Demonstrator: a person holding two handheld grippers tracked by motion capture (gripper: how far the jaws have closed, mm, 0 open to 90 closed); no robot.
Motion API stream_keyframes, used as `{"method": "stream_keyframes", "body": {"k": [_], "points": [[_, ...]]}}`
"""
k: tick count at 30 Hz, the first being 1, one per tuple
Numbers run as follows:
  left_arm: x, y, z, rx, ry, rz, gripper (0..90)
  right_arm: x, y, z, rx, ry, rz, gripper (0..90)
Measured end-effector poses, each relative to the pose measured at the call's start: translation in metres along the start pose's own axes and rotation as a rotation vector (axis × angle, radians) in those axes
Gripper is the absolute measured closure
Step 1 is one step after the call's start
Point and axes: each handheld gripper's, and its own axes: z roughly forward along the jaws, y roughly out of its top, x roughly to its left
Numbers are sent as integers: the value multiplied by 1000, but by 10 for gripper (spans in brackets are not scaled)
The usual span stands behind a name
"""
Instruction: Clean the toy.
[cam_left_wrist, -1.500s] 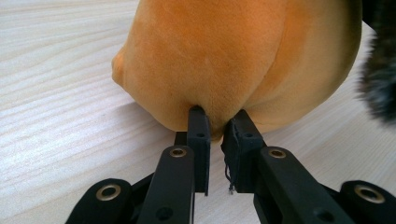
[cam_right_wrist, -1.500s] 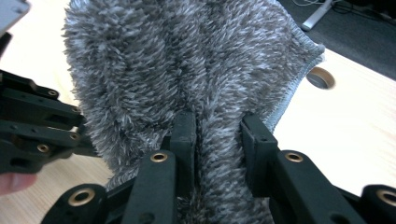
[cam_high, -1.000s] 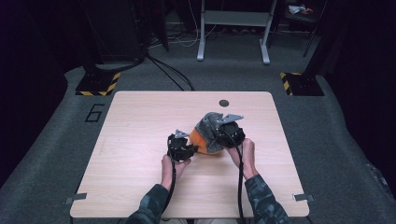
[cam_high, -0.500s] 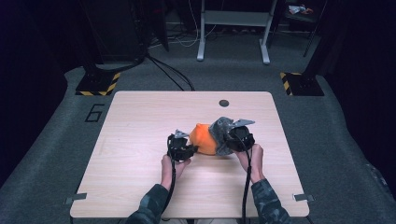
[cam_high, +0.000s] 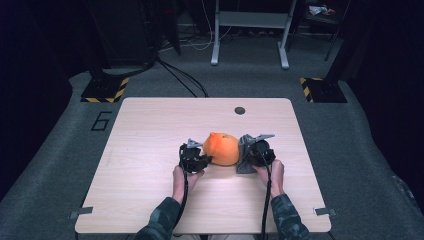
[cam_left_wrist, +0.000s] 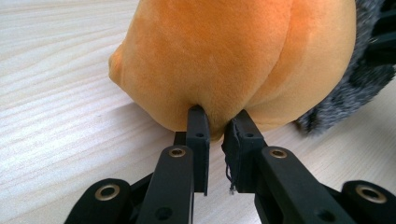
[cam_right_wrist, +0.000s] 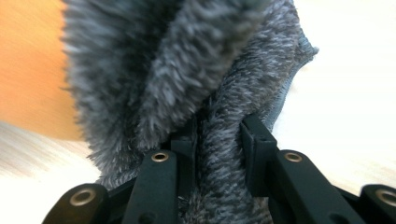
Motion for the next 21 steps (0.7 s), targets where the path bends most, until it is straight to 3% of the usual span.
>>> {"method": "stream_keyframes", "body": {"k": [3,6,12,16,18,21], "points": [[0,0,-1,0,-3,1,802,-5,-3,7,18,19,13,705],[1,0,-1,-1,-3,0,802,-9,-4,1,7,22,34,714],[1,0,-1,0,-5,6,801,-8,6,-32,-109,7,14,720],[1,0,-1,-3,-2,3,799,6,24,-55,-181,10,-25,720],[0,0,0,-8,-1,0,797,15,32,-59,-192,24,-54,720],[1,0,0,-9,-1,5,789,27,39,-50,-149,37,-98,720]]}}
